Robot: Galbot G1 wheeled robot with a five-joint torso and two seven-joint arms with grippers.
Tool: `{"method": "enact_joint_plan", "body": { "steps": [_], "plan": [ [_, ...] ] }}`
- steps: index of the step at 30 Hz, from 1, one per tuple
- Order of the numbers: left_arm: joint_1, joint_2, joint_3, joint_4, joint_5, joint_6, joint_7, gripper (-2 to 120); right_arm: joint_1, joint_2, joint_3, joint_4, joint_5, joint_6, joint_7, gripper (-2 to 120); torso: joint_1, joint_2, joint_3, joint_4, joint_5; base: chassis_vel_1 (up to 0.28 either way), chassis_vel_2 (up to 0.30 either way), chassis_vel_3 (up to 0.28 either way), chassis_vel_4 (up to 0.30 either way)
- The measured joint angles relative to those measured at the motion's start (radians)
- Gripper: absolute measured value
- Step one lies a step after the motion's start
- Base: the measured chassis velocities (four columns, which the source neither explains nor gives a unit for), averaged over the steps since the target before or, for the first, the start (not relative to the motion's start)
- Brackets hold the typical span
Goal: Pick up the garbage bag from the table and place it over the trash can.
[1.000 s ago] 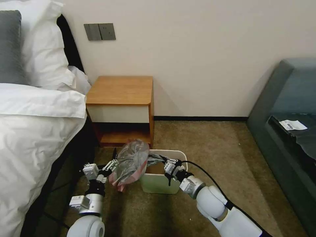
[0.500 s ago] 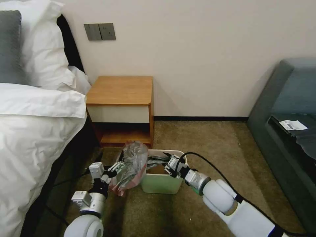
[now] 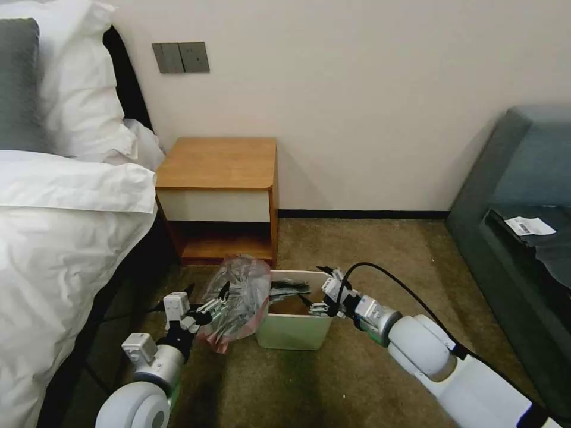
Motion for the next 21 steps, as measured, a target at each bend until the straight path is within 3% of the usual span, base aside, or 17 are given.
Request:
{"method": "enact_joint_plan", "body": {
  "steps": [5,11,17,21],
  "plan": [
    [-0.014,0.004,0.029,0.017,0.005,-0.001,0.000,98,-0.049,-0.056,0.061,0.039,0.022,0.023,-0.011,100,0.000,0.000,0.000,0.0000,-0.0001,0.000,0.000,0.000,0.000],
    [-0.020,0.001,0.048,0.026,0.022,-0.006,0.000,98,-0.056,-0.030,0.079,0.057,0.051,0.048,0.019,100,0.000,0.000,0.000,0.0001,-0.0001,0.000,0.000,0.000,0.000],
    [0.025,0.000,0.024,-0.074,0.048,-0.014,-0.004,98,-0.065,0.018,0.096,0.051,0.053,0.093,0.055,100,0.000,0.000,0.000,0.0002,-0.0001,0.000,0.000,0.000,0.000],
    [0.060,-0.016,-0.015,-0.215,0.110,-0.016,-0.032,98,-0.087,0.054,0.128,0.039,0.050,0.129,0.060,100,0.000,0.000,0.000,0.0001,0.0001,0.000,0.000,0.000,0.000]
  ]
}}
